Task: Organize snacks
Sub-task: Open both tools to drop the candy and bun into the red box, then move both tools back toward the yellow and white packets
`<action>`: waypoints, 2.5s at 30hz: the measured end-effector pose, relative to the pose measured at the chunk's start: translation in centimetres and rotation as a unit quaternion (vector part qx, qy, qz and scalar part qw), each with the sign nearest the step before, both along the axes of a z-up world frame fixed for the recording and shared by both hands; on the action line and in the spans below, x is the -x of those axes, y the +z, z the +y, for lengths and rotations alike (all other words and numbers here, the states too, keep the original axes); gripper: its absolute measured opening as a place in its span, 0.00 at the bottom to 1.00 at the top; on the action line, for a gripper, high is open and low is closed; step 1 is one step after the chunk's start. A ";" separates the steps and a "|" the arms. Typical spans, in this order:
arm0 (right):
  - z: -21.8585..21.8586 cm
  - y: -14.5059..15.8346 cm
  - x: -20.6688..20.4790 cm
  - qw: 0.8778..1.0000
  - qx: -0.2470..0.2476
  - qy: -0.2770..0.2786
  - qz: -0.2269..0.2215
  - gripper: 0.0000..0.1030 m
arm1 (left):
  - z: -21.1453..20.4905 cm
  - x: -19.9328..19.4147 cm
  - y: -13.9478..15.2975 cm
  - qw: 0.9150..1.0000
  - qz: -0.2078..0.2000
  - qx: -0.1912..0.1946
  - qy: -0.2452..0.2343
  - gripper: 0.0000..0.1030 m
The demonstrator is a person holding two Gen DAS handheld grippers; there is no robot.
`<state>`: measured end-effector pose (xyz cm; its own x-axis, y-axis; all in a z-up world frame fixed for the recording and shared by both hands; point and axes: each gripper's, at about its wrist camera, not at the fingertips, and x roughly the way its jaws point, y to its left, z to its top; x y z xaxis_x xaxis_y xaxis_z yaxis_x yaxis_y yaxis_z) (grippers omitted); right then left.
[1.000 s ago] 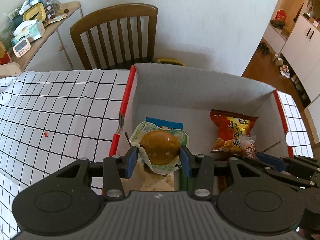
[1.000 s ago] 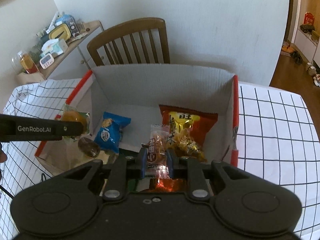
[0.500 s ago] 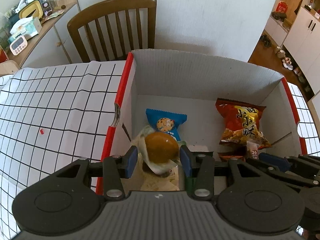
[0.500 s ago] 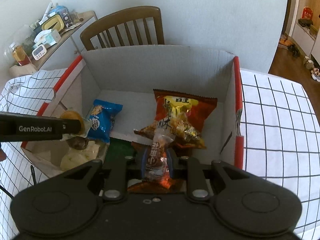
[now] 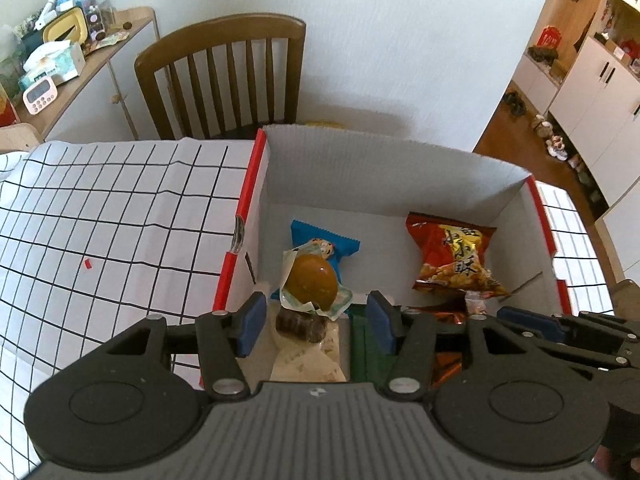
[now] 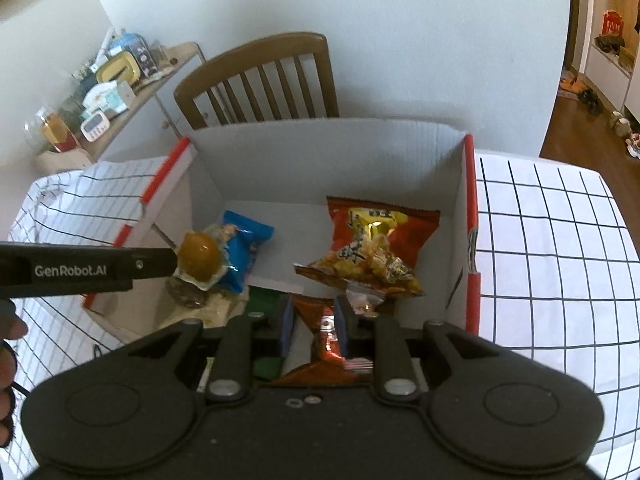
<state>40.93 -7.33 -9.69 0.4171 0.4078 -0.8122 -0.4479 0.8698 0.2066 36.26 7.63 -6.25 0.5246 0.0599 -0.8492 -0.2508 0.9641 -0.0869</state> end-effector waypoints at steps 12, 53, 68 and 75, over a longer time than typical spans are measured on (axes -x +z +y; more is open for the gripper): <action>-0.9 4.0 3.6 0.999 -0.030 0.002 -0.036 0.21 | -0.8 4.5 3.8 0.999 -0.043 -0.007 -0.012 0.56; -7.6 7.2 18.9 0.988 -0.102 0.009 -0.113 0.25 | -5.5 21.8 4.7 0.991 -0.111 0.003 -0.070 0.76; -9.5 2.1 19.9 0.996 -0.067 -0.005 -0.066 0.99 | -6.4 20.9 -0.7 0.996 -0.066 0.008 -0.057 0.82; -11.1 -1.1 17.4 0.997 -0.056 -0.044 -0.015 0.99 | -6.8 18.5 -3.8 0.998 -0.036 0.011 -0.050 0.82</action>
